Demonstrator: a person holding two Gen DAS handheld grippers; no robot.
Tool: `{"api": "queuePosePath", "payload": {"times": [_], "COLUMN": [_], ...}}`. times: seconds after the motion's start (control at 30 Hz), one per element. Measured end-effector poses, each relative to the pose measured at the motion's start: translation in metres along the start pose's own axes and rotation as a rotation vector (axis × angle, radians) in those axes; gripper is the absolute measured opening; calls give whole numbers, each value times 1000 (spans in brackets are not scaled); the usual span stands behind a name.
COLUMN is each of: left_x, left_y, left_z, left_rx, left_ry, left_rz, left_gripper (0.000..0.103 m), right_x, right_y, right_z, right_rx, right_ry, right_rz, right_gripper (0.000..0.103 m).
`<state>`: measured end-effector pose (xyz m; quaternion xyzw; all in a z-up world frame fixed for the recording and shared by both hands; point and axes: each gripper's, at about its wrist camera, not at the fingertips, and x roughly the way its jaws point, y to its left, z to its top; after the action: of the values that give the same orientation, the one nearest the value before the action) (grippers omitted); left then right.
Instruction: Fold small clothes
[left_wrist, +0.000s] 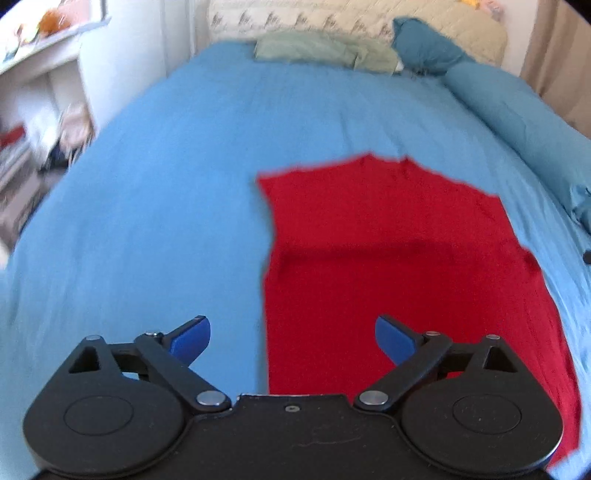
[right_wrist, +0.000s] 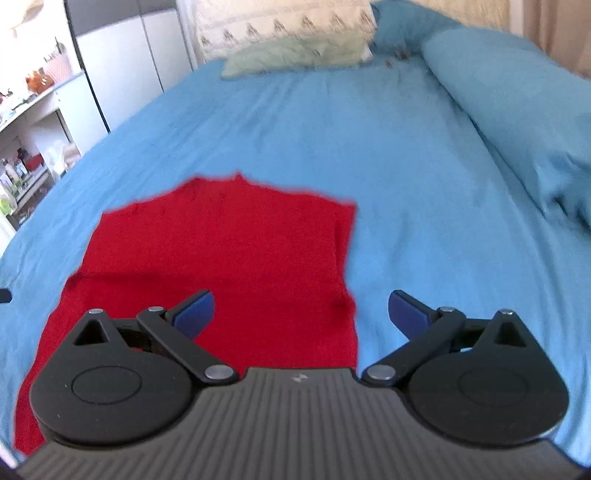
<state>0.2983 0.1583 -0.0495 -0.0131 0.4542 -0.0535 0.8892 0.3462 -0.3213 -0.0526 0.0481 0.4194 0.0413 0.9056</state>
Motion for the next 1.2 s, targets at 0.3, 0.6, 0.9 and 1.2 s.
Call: {"api": "queuePosePath", "payload": {"times": [0.3,0.6,0.9,1.2], "left_x": [3,7,12,17], "left_y": [2,-15,-27,-25], "left_z": [-99,-134,-135,-135], "left_rx": [-127,-39,10,2], "left_ry": [236,318,331,340], "left_rz": [-32,-11,-19,-30], "left_gripper": [67,47,31,19], "right_x": [-21,-23,-26,-22], "right_y": [17,18,23,40], "right_z": [-113,-183,-185,-183], "right_rx": [10,64,110,50], "right_ry": [250,436,448,439], "right_rz": [-56,-154,-110,-75], "right_gripper": [103,83,57,33]}}
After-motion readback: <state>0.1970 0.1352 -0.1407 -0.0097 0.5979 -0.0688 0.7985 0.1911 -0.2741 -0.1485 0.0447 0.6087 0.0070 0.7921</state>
